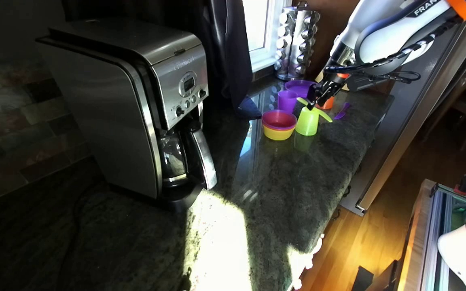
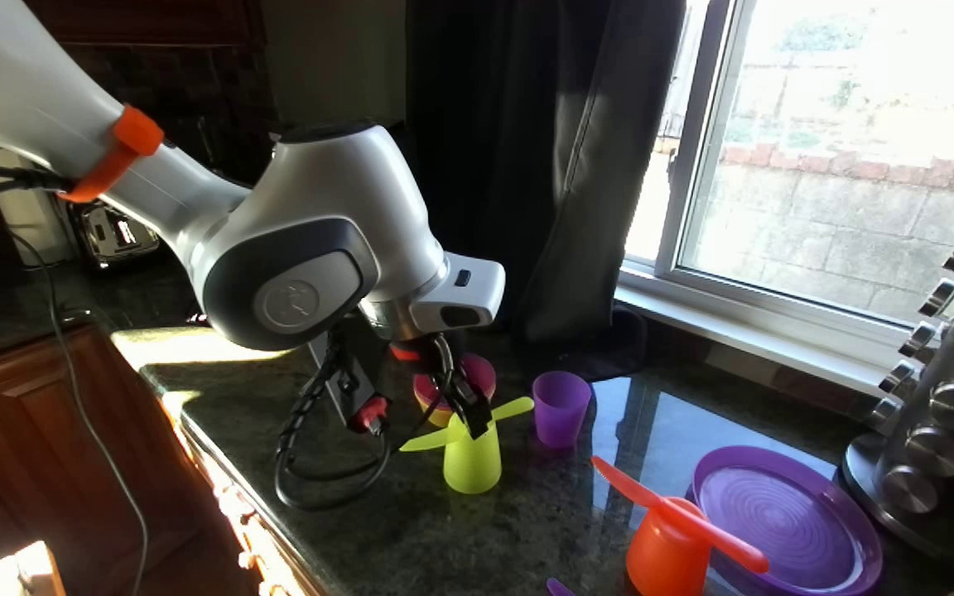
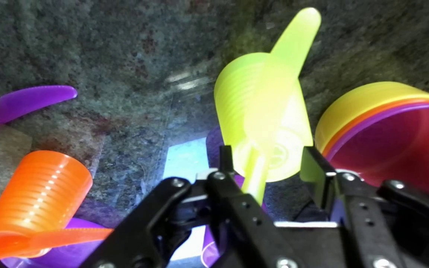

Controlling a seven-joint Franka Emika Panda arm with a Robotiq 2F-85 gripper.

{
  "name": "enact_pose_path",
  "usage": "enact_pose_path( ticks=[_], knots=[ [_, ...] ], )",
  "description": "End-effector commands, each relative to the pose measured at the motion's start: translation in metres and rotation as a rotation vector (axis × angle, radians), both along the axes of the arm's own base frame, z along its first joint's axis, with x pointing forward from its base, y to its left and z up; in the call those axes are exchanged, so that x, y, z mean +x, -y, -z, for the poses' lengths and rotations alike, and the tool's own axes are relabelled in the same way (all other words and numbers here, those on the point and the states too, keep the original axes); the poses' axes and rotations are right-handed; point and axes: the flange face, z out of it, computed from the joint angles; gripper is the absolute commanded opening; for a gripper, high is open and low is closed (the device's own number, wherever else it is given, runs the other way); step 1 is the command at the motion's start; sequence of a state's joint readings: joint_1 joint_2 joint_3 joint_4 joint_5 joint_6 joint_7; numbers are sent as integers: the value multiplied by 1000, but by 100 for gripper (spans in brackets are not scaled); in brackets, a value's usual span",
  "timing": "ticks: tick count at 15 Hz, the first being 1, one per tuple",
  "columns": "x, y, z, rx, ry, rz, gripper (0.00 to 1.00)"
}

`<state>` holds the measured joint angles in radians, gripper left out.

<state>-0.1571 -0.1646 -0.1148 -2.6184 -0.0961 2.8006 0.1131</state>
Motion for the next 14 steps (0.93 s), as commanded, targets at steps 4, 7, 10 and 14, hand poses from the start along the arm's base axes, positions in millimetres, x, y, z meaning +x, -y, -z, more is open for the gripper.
enact_pose_path(
  ticks=[4,7,10,14],
  knots=[
    [-4,-1,-4,-3,18,9,100],
    [-7,3,-11,-14,15,28,100],
    [-12,9,-22,-19,27,57,100],
    [-20,14,-38,-19,29,70,100]
  ],
)
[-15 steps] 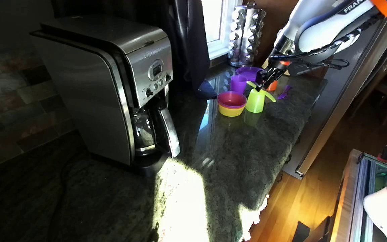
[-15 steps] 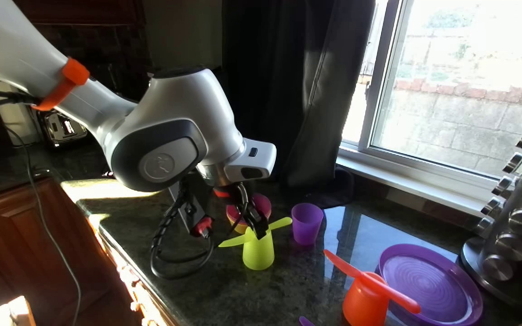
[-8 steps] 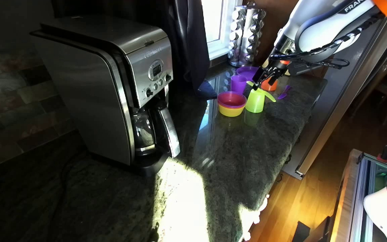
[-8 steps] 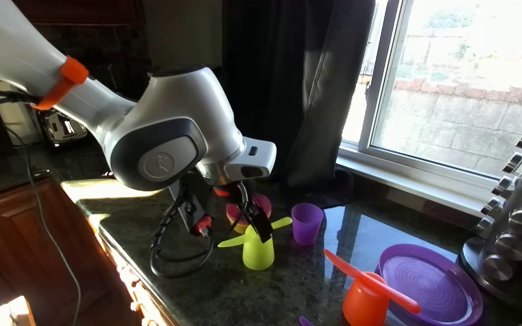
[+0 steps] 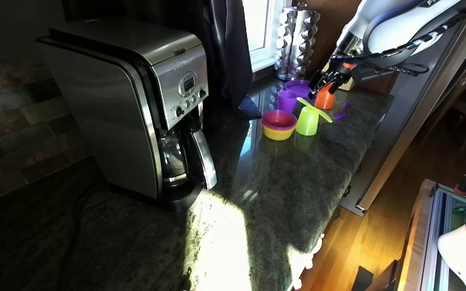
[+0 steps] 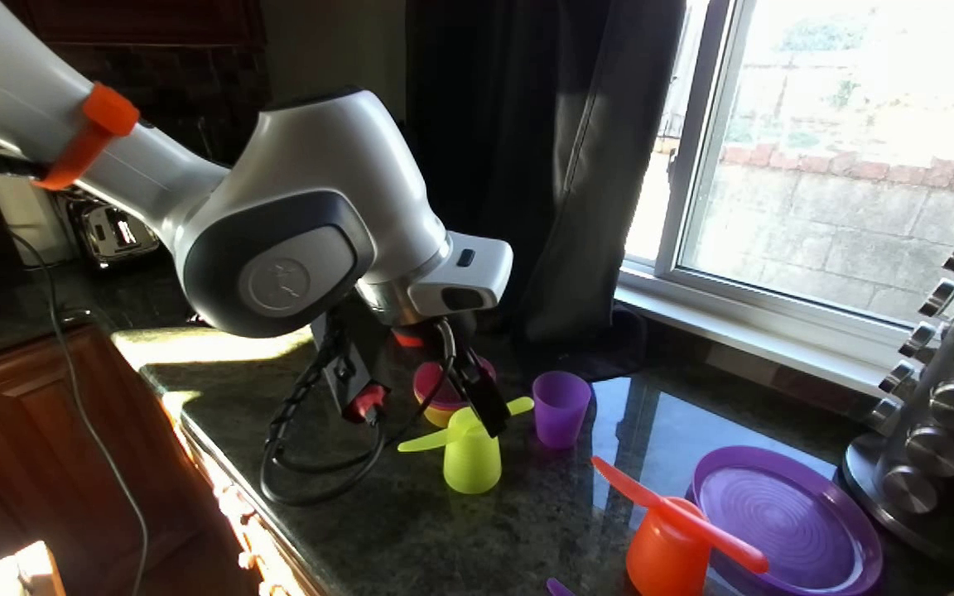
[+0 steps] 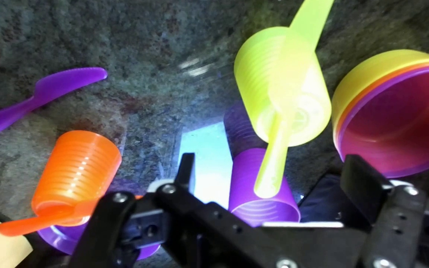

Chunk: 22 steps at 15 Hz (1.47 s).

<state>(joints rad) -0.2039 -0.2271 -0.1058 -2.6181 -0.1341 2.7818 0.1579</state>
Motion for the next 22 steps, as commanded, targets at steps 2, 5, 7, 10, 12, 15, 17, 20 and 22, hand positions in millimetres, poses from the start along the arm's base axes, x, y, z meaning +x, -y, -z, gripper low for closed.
enact_pose_path(
  ticks=[2,5,7,10,12,15,17,20,22],
  knots=[
    [-18,1,-20,4,-15,23,100],
    [-25,4,-33,-2,-5,37,100],
    [-29,6,-41,2,-2,47,100],
    [-35,9,-51,0,0,55,100],
    [-38,12,-56,3,-6,51,100],
    [-26,13,-55,-1,12,47,100],
    [-25,13,-54,0,9,47,100],
    [-25,13,-54,0,8,47,100],
    [-25,13,-54,0,8,47,100]
  ],
)
